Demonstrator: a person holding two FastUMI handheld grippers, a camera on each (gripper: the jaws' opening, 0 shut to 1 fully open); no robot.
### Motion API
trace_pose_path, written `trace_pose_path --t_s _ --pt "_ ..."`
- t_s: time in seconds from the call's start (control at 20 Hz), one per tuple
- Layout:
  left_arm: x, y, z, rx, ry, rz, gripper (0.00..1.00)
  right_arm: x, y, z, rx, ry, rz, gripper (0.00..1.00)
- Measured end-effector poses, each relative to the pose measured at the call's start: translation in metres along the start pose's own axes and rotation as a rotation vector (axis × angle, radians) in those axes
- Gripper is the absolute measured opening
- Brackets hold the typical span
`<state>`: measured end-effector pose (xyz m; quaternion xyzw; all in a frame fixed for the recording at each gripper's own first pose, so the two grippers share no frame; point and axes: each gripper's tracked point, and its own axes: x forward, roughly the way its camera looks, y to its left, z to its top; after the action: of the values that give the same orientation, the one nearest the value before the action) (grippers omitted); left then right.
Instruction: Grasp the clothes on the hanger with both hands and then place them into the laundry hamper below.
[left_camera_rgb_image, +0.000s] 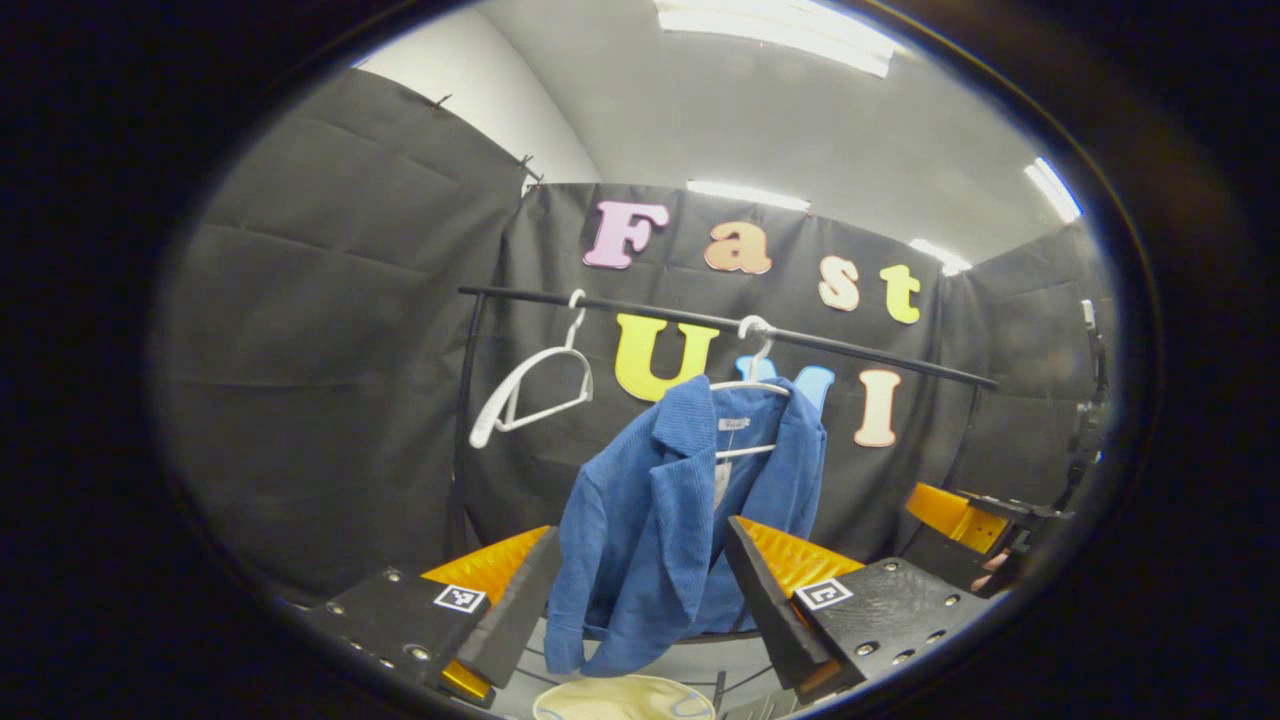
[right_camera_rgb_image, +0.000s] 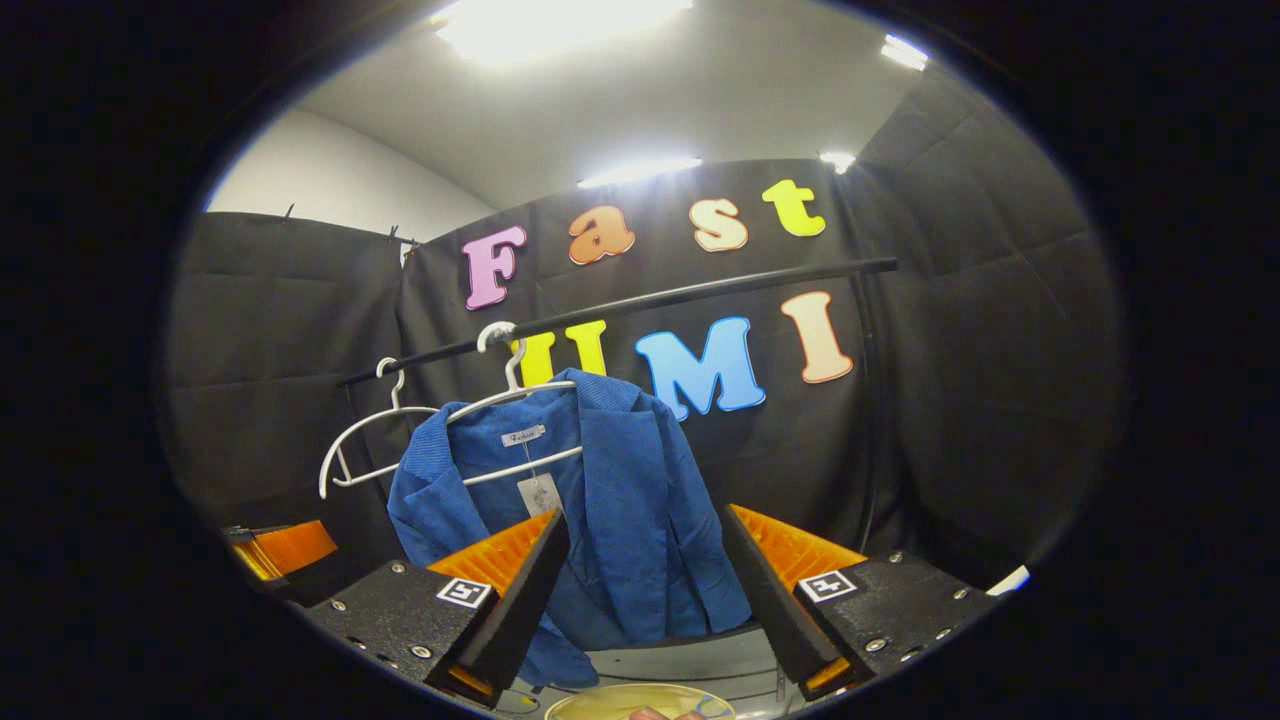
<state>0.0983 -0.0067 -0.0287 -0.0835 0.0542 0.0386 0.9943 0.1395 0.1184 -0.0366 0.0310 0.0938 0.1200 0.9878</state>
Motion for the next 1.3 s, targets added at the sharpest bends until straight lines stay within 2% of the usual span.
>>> trace_pose_path --t_s 0.5,0.55,0.6,0.75,0.85,1.1,1.3 --pt "0.103 -0.032 -0.022 -0.03 0.067 0.09 0.96 0.109 0.004 -0.035 0.092 0.147 0.123 0.95" --pt "0.114 -0.035 -0.027 -0.054 0.082 0.102 0.96 0.119 0.007 -0.04 0.096 0.165 0.137 0.91" --pt "0.121 -0.037 -0.033 -0.074 0.093 0.113 0.96 0.128 0.01 -0.045 0.101 0.181 0.151 0.95" --pt "0.149 -0.037 -0.042 -0.068 0.103 0.159 0.96 0.157 0.019 -0.056 0.121 0.215 0.183 0.95" --pt "0.165 -0.036 -0.045 -0.054 0.104 0.198 0.96 0.175 0.024 -0.062 0.143 0.227 0.189 0.95" --pt "0.196 -0.029 -0.06 -0.11 0.123 0.29 0.96 0.213 0.032 -0.084 0.164 0.258 0.167 0.95" --pt "0.204 -0.018 -0.059 -0.06 0.105 0.353 0.96 0.235 0.031 -0.088 0.16 0.234 0.149 0.95"
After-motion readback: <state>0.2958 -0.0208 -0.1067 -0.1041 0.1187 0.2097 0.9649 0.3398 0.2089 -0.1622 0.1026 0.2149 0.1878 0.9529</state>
